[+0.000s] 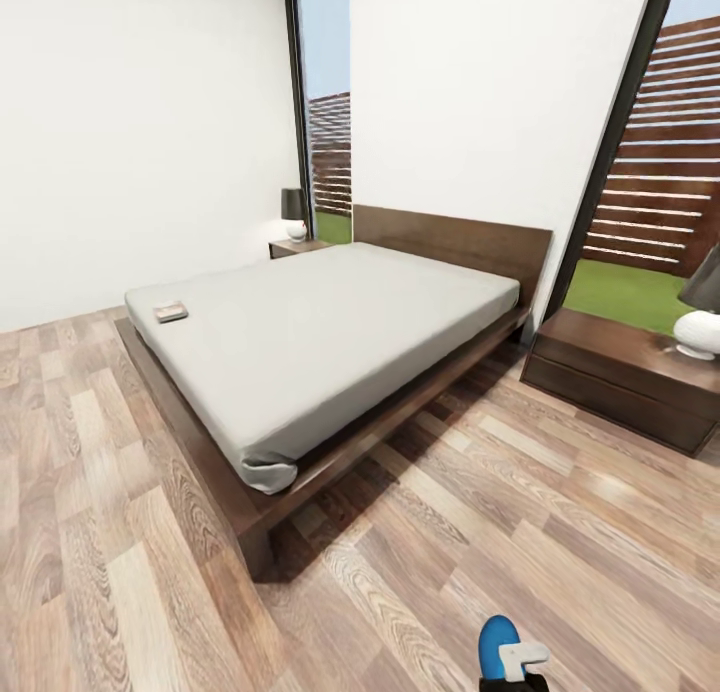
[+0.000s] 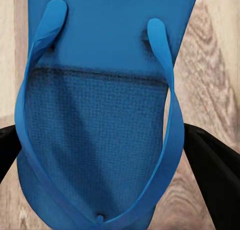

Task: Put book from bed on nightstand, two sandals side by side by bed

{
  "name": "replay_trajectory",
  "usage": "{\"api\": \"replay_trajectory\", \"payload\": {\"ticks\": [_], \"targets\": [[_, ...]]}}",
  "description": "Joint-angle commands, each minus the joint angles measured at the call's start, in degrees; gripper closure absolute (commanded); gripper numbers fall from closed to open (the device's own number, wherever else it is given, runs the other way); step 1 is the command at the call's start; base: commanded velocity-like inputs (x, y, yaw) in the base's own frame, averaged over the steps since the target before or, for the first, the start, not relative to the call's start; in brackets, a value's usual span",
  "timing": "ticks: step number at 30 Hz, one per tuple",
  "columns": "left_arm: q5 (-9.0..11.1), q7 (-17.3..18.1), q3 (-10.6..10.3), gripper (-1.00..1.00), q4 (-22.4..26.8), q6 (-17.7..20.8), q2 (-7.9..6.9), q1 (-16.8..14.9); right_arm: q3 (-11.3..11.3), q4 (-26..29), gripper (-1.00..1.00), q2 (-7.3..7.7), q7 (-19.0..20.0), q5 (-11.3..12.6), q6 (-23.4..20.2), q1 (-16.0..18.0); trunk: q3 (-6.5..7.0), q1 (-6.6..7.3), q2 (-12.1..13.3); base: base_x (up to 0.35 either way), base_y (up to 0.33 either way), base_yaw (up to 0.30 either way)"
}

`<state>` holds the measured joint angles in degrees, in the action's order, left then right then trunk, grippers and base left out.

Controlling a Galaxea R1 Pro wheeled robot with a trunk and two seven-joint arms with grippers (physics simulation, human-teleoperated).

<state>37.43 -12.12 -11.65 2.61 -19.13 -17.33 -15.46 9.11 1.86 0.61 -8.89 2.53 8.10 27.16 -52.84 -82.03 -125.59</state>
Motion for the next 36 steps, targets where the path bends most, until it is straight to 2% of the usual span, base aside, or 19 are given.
{"api": "replay_trajectory", "payload": {"ticks": [1,9,24,36], "targets": [[0.09,-0.36,-0.56,1.0,0.03,-0.03,0.04,-0.01,0.51,0.0,1.0,0.26,-0.16,0.26,0.18,-0.4,0.14,0.24,0.4,0.0,0.0,0.0],[0.06,-0.36,-0.72,1.0,0.03,-0.04,1.15,-0.01,0.54,-0.15,1.0,0.67,-0.17,0.28,0.17,-1.15,1.57,1.99,3.61,0.0,0.0,0.0],[0.05,-0.36,-0.75,1.0,0.03,-0.1,1.38,-0.01,0.56,-0.17,1.0,0.71,-0.16,0.28,0.24,-1.23,4.27,5.29,9.62,0.0,0.0,0.0],[0.02,-0.36,-0.88,1.0,0.03,-0.09,2.24,-0.01,0.56,-0.01,1.0,0.69,-0.16,0.28,0.19,-1.23,6.42,7.92,14.43,0.0,0.0,0.0]]}}
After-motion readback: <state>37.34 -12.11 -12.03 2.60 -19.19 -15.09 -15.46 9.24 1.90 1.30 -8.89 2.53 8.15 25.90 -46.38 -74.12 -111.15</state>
